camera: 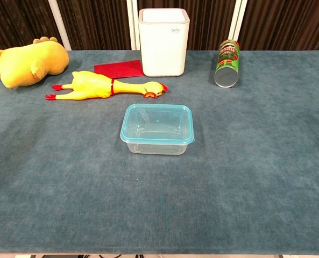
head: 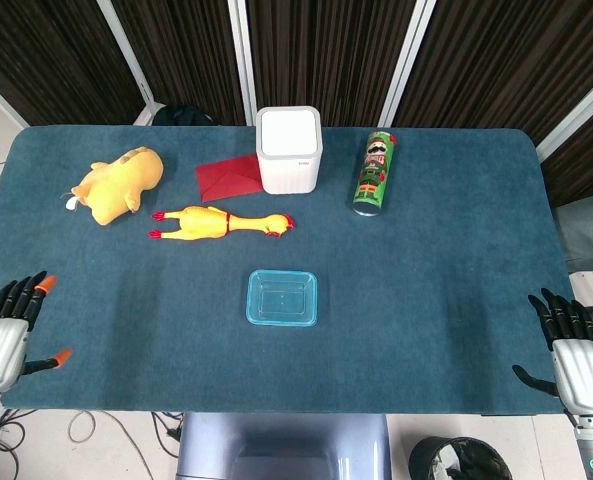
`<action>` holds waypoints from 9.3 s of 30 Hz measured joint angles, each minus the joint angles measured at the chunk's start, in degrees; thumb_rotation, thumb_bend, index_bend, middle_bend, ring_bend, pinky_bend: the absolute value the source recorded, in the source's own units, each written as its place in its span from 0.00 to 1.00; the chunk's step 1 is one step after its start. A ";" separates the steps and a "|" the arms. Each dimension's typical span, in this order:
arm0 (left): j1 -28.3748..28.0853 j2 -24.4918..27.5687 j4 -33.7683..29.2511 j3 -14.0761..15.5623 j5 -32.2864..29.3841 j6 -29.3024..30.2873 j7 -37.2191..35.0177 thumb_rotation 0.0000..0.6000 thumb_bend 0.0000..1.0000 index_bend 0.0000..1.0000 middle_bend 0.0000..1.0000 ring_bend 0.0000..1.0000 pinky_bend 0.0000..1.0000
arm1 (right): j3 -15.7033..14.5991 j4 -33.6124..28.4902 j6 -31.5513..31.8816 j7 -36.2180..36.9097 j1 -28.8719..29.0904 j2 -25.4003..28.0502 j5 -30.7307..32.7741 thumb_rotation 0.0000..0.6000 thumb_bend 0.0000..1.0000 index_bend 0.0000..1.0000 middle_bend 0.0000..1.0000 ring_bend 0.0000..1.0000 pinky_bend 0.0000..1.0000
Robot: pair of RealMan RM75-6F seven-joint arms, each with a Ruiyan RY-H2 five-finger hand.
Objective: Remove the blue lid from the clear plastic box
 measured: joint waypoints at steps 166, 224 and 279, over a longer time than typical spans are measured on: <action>-49.09 -40.98 18.34 -10.87 -29.52 -40.40 10.07 1.00 0.22 0.27 0.30 0.30 0.44 | 2.51 -11.56 -8.53 -27.51 11.44 -34.26 14.91 1.00 0.22 0.00 0.00 0.00 0.00; -49.84 -41.35 17.16 -10.66 -32.26 -38.74 11.06 1.00 0.22 0.27 0.30 0.30 0.44 | 3.44 -11.38 -6.69 -28.13 11.96 -37.63 18.76 1.00 0.22 0.00 0.00 0.00 0.00; -50.24 -40.50 15.70 -10.66 -32.65 -39.65 10.89 1.00 0.20 0.23 0.24 0.25 0.44 | 6.06 -13.59 -6.14 -25.77 13.08 -37.77 21.47 1.00 0.22 0.00 0.00 0.00 0.00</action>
